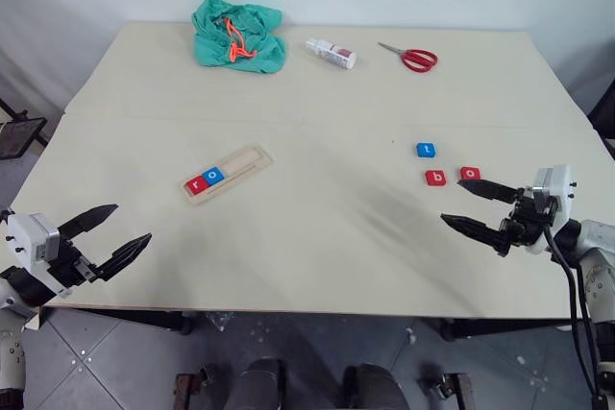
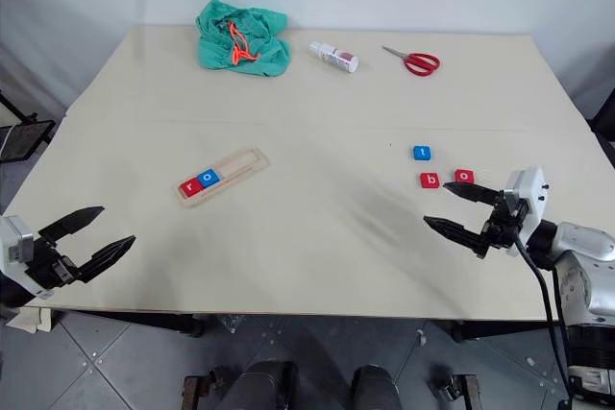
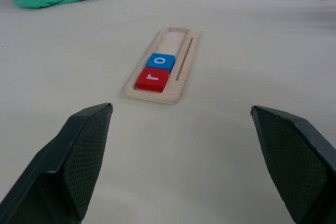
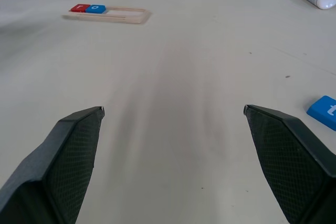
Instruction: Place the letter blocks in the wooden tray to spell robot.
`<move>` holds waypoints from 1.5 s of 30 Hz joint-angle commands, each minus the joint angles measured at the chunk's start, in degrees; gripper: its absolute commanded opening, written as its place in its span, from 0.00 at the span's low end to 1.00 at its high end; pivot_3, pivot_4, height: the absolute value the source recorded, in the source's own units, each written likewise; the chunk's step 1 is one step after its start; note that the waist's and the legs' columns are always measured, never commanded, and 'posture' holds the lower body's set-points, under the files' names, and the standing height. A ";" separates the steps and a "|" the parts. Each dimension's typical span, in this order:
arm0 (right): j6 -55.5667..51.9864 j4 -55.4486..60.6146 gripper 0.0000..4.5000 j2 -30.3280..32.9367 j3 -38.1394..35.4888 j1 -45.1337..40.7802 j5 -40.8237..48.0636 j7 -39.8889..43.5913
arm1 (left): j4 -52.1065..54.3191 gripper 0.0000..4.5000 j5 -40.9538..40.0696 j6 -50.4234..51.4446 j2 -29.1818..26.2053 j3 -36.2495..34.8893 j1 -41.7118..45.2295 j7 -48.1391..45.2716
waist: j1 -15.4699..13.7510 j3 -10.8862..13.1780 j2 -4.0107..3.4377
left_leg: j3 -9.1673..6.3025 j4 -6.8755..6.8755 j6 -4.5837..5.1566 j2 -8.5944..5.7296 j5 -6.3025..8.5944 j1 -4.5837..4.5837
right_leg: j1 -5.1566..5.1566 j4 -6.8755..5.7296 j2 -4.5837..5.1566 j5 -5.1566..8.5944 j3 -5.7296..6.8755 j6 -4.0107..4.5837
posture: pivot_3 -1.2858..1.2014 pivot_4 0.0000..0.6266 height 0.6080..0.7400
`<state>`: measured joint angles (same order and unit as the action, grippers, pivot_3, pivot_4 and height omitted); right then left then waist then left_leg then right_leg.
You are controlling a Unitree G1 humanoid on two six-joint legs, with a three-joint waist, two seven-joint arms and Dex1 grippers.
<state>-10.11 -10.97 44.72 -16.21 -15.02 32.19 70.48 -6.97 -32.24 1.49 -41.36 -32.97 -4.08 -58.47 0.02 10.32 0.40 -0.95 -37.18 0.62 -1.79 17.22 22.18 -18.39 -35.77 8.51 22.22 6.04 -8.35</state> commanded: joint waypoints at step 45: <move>-2.78 18.55 0.99 -2.79 4.17 -1.75 1.03 -2.77 | -36.63 1.00 18.45 -0.89 -6.92 22.97 38.38 -2.07 | 0.18 0.05 0.01 | 0.02 0.04 0.02 -0.06 0.01 0.02 | -0.17 -0.20 0.00 -0.01 0.12 0.00 | 0.52 0.24 1.00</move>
<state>-12.72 4.03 41.79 -10.37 -17.06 31.63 68.30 -39.44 -15.51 3.33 -48.25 -10.64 31.69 -59.71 0.20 10.37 0.41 -0.94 -37.15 0.64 -1.85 17.23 22.20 -18.57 -36.01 8.51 22.20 6.18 -8.36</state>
